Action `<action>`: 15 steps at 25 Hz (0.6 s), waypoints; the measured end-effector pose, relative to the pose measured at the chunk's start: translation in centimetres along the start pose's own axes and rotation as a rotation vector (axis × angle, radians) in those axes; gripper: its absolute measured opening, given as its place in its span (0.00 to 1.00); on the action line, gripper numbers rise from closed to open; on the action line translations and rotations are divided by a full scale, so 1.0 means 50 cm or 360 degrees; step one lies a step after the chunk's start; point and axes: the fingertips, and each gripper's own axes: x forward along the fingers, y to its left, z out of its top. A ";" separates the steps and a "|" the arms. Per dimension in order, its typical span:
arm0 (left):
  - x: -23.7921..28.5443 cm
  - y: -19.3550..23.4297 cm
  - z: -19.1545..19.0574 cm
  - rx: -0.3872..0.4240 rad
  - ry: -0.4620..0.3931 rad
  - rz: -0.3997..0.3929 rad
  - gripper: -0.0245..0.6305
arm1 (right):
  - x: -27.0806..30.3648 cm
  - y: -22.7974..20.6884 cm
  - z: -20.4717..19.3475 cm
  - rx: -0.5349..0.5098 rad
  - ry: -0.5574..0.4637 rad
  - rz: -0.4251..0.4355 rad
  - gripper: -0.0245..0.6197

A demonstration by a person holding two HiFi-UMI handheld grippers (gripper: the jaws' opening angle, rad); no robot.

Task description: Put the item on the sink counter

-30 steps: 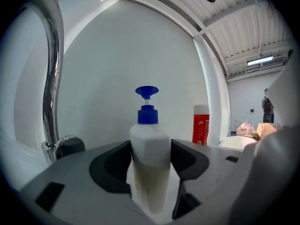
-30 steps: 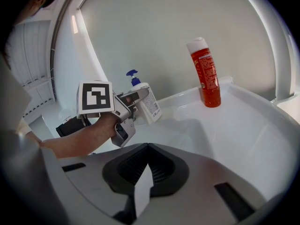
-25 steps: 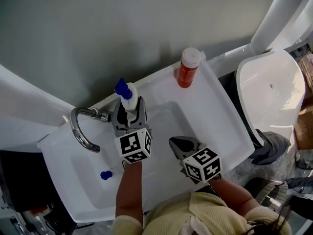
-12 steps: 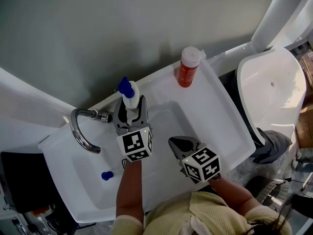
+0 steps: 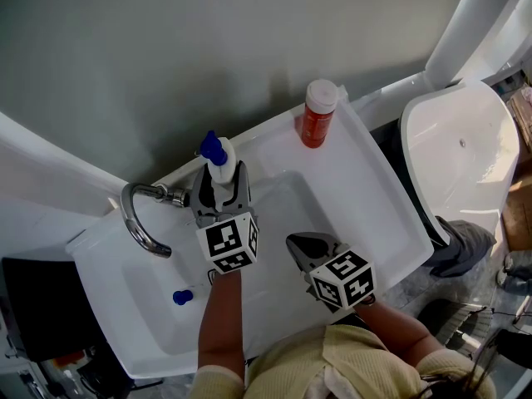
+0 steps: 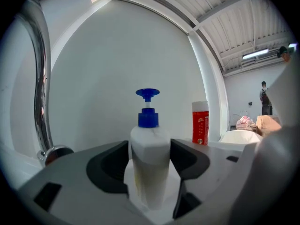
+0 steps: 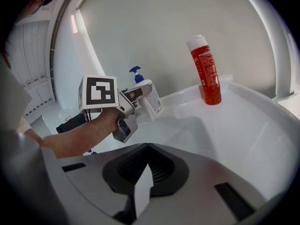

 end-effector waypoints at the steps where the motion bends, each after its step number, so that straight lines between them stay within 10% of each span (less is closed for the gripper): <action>1: -0.001 0.000 0.002 -0.0006 -0.0004 0.0001 0.48 | -0.001 0.001 -0.001 -0.0001 -0.0001 0.0000 0.07; 15: -0.028 -0.006 0.010 -0.0064 0.0015 -0.0006 0.50 | -0.027 0.023 -0.002 -0.0009 -0.0036 -0.0018 0.07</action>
